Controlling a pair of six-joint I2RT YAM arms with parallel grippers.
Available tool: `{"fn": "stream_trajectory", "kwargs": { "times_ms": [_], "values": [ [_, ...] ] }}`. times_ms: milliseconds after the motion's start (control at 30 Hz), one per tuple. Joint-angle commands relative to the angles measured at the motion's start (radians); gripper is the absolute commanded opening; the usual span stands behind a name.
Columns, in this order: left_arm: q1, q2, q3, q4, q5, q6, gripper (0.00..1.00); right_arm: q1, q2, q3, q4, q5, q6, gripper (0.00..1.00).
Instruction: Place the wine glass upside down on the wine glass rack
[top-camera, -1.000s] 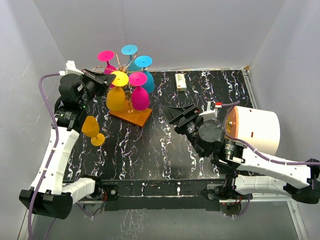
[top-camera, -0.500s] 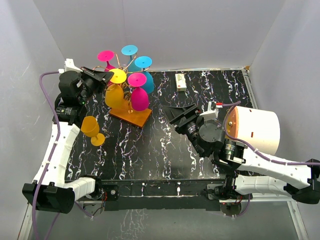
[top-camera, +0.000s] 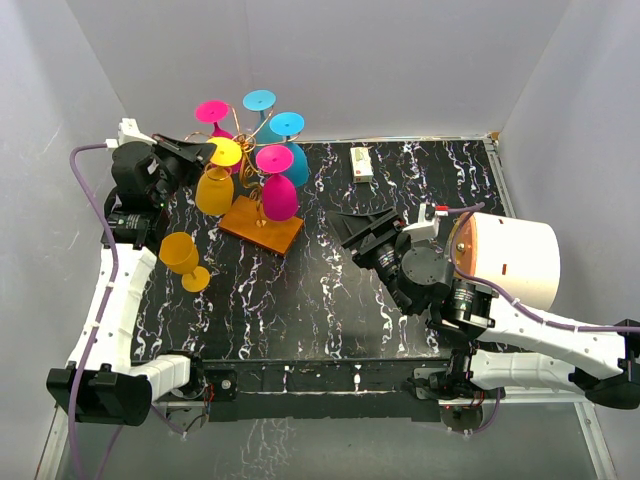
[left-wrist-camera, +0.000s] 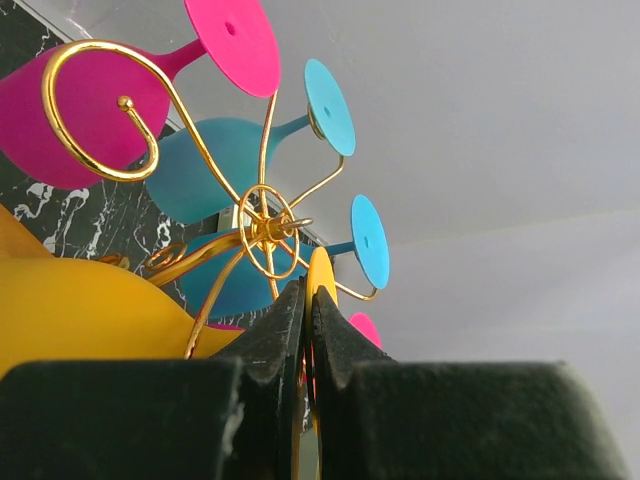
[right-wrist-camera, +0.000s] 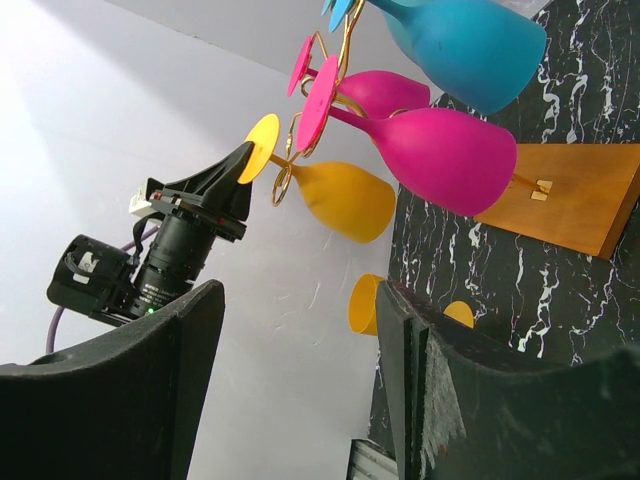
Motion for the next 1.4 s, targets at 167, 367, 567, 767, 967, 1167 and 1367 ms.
{"fn": "stream_trajectory", "kwargs": {
  "times_ms": [167, 367, 567, 767, 967, 1167, 1367],
  "values": [
    [0.012, -0.028, 0.056, -0.046, -0.076, 0.057, 0.0, -0.006, -0.022, -0.006, 0.014, 0.017, 0.006, 0.6],
    [0.012, -0.054, 0.073, -0.095, -0.122, 0.089, 0.0, -0.006, -0.015, -0.003, 0.016, 0.012, 0.007, 0.6],
    [0.012, -0.074, 0.07, -0.117, -0.118, 0.087, 0.0, -0.007, -0.002, 0.007, 0.017, 0.003, 0.009, 0.6],
    [0.006, -0.097, 0.072, -0.134, -0.098, 0.082, 0.0, -0.006, 0.0, 0.008, 0.018, 0.003, 0.007, 0.6],
    [0.002, -0.135, 0.055, -0.143, -0.105, 0.086, 0.0, -0.006, 0.0, 0.009, 0.02, 0.002, 0.006, 0.6],
    [-0.007, -0.146, 0.043, -0.13, -0.063, 0.1, 0.0, -0.006, 0.001, 0.008, 0.022, -0.002, 0.005, 0.6],
    [-0.027, -0.144, 0.01, -0.081, 0.0, 0.098, 0.0, -0.006, 0.003, 0.005, 0.022, -0.004, 0.013, 0.6]
  ]
}}
